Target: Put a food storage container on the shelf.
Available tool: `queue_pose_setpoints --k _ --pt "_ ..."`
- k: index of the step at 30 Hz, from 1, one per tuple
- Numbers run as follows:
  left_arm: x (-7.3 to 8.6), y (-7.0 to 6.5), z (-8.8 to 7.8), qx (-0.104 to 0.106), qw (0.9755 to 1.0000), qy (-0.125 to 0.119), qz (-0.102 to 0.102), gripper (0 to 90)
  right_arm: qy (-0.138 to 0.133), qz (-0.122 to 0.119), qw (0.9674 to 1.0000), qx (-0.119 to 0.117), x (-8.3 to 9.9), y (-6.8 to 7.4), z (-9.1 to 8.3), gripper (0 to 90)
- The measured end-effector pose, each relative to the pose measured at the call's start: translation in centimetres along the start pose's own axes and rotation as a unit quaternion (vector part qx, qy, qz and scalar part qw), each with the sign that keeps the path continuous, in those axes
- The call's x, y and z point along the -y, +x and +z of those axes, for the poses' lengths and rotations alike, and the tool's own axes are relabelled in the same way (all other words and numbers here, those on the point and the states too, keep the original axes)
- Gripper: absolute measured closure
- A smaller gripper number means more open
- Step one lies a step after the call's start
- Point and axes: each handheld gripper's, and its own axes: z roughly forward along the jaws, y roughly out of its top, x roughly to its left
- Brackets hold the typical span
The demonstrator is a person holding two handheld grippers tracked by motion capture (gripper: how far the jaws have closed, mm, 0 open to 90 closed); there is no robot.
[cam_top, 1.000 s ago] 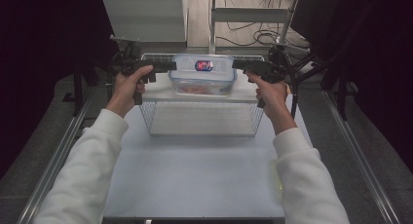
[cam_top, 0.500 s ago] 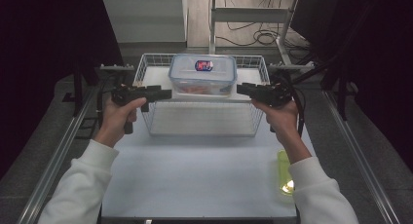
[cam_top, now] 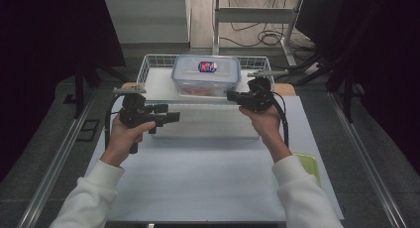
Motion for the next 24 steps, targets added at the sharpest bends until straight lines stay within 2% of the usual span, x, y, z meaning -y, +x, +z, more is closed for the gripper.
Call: queue_pose_setpoints --k 7,12,15,18,22,24 --pt "0.6 0.3 0.0 0.005 1.0000 0.003 -0.005 29.0 -0.005 0.020 0.9998 0.003 -0.2 -0.8 0.4 89.3" --pt "0.9 0.4 0.2 0.006 0.9999 0.006 -0.008 28.6 -0.006 0.025 0.9996 0.008 -0.1 -0.8 0.4 89.3" --pt "1.0 0.2 0.3 0.005 0.9999 0.008 -0.008 28.5 -0.007 0.023 0.9997 0.007 0.0 -0.7 0.2 89.3" --pt "1.3 -0.1 0.3 0.007 0.9999 0.009 -0.006 28.4 -0.007 0.010 0.9999 0.004 0.2 -0.2 -0.2 89.2" --pt "2.0 -0.6 0.0 0.006 0.9999 0.010 0.000 28.4 0.000 -0.005 1.0000 -0.004 1.1 0.9 -1.4 89.1" --pt "2.7 -1.0 -0.2 0.004 0.9999 0.009 0.000 28.4 0.001 -0.005 0.9999 -0.012 1.9 1.4 -2.2 89.0"
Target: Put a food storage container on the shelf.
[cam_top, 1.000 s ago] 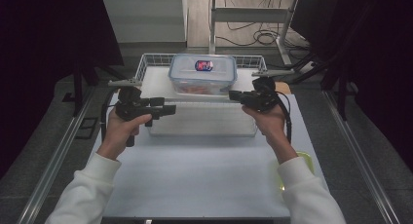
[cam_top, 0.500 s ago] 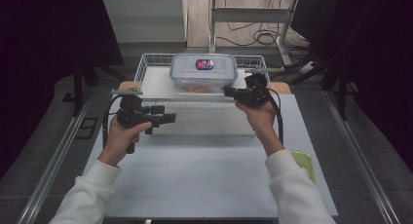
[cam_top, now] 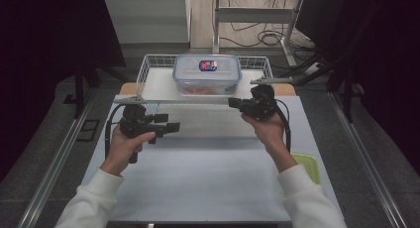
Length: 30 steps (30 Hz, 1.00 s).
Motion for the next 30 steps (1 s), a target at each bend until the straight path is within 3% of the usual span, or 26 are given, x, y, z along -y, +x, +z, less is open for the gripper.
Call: queue_pose_setpoints --k 6,8,10,13,15,21,30 --pt "2.8 -1.0 -0.1 -0.006 0.9999 0.009 -0.003 28.3 0.007 -0.008 0.9999 0.006 3.4 1.4 -2.5 85.1" --pt "3.8 -1.2 -0.1 -0.004 0.9999 0.009 -0.011 28.3 0.009 -0.003 0.9999 -0.004 4.5 1.6 -3.3 83.7" --pt "4.6 -1.4 0.2 -0.003 0.9996 0.022 -0.016 28.1 0.012 0.006 0.9997 -0.019 5.6 1.7 -4.0 78.3" --pt "5.5 -1.7 0.5 -0.016 0.9993 0.030 -0.018 27.7 0.023 0.007 0.9996 -0.016 7.3 1.8 -4.9 68.1" --pt "6.4 -1.9 0.7 -0.037 0.9984 0.041 -0.010 27.2 0.033 0.006 0.9994 -0.013 8.5 1.7 -5.3 60.6" --pt "8.7 -2.3 1.0 -0.057 0.9967 0.057 -0.011 26.6 0.054 0.004 0.9985 -0.004 10.7 1.4 -6.1 45.3" --pt "10.3 -2.1 1.4 -0.062 0.9955 0.072 -0.005 26.5 0.076 0.014 0.9970 0.003 12.7 0.8 -6.8 37.8"
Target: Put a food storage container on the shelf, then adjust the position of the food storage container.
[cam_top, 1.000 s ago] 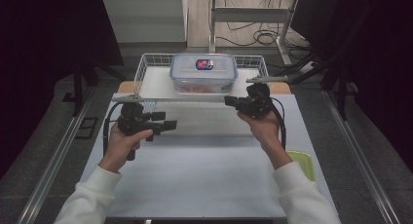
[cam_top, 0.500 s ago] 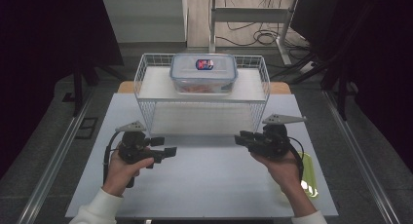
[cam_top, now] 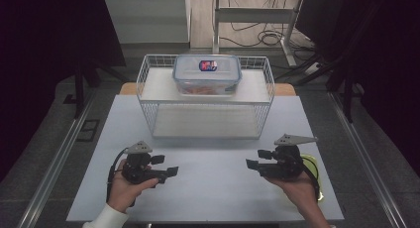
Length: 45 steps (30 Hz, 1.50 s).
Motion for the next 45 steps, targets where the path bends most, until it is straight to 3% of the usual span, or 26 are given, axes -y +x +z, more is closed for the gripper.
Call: queue_pose_setpoints --k 13,20,32,37,40,45 --pt "-0.1 0.4 -0.8 -0.008 0.9999 -0.008 -0.004 26.5 0.019 0.003 0.9997 0.016 1.3 -0.4 -0.7 36.7" --pt "-0.4 0.2 -1.0 -0.007 0.9999 -0.011 -0.002 26.4 0.012 0.012 0.9994 0.030 1.7 -1.2 -2.0 36.7" --pt "-0.1 0.4 -0.9 -0.009 1.0000 -0.001 -0.004 26.2 0.022 0.036 0.9964 0.073 3.3 -3.9 -4.4 41.2" --pt "0.1 0.2 -0.8 -0.009 0.9999 0.004 -0.009 26.2 0.021 0.045 0.9943 0.094 4.0 -4.8 -5.7 42.7" --pt "0.2 0.2 -0.5 -0.009 0.9999 0.009 -0.008 26.1 0.026 0.052 0.9913 0.118 4.6 -5.5 -6.7 45.4" --pt "0.2 0.3 -0.6 -0.009 0.9999 0.010 -0.010 26.1 0.037 0.075 0.9861 0.143 5.9 -7.2 -8.3 58.1"
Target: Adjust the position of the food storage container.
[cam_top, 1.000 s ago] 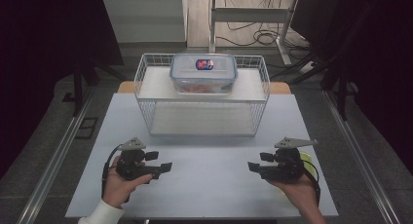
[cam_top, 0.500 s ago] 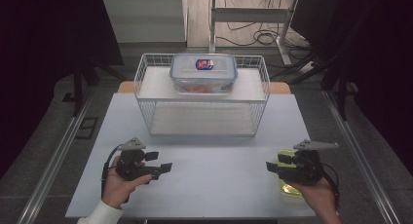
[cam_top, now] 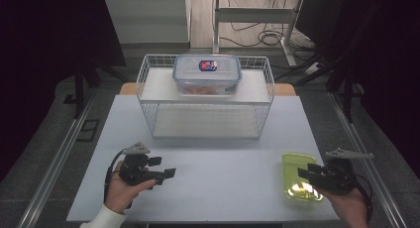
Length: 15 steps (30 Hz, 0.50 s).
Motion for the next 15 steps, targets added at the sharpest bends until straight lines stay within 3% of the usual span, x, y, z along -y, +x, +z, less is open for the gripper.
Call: queue_pose_setpoints --k 5,8,11,15 --pt "0.1 0.1 0.1 -0.001 1.0000 0.001 0.000 26.1 0.017 0.013 0.9996 0.020 0.8 -1.8 -0.7 77.7" --pt "0.1 0.1 0.1 -0.003 1.0000 0.003 0.001 26.2 0.032 0.013 0.9982 0.049 1.3 -2.7 -0.8 86.9" --pt "0.0 0.1 0.1 -0.004 1.0000 0.003 -0.002 26.2 0.052 0.014 0.9956 0.077 1.9 -3.2 -0.6 89.2" --pt "0.1 0.2 0.0 -0.005 1.0000 0.003 -0.003 26.2 0.072 0.017 0.9929 0.093 2.5 -3.8 -0.5 89.3"
